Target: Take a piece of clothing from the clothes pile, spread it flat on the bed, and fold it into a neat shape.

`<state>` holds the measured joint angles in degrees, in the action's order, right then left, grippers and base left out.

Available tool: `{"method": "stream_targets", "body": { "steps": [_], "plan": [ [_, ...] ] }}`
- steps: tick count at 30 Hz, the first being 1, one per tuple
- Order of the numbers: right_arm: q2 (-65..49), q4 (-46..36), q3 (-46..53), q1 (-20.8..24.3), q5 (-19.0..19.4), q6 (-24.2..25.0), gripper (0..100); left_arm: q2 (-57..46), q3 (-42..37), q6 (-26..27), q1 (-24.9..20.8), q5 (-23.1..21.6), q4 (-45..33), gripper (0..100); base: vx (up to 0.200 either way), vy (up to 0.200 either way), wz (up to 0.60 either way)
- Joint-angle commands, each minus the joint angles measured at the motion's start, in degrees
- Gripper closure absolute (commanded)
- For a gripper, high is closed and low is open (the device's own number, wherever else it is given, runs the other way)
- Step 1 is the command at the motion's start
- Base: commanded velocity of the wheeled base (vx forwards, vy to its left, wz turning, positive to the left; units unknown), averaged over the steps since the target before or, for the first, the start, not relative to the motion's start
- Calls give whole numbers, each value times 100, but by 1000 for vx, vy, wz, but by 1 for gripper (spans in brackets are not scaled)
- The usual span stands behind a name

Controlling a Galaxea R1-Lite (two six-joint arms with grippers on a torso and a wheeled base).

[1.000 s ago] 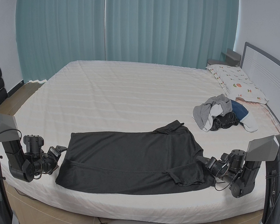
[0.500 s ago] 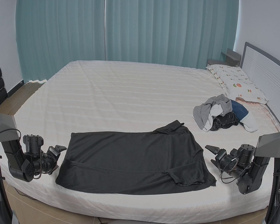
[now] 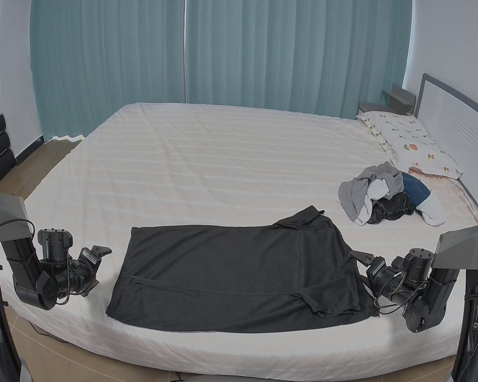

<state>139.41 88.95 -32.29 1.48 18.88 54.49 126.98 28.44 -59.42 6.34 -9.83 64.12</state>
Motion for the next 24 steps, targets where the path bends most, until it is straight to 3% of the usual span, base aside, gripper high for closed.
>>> {"method": "stream_targets", "body": {
  "steps": [1, 17, 24],
  "plan": [
    [86, 69, -31, -7, 1, 0, 0, 20, 4, 0, -1, -2, 4, 0, 0, 0, 0],
    [165, 69, -111, -33, -7, 9, 0, -24, -5, -9, -1, 7, 4, 0, 0, 0, 0],
    [148, 69, -225, -86, -43, 18, 0, -24, 4, -9, -1, 7, 4, 0, 0, -200, 0]
  ]
}}
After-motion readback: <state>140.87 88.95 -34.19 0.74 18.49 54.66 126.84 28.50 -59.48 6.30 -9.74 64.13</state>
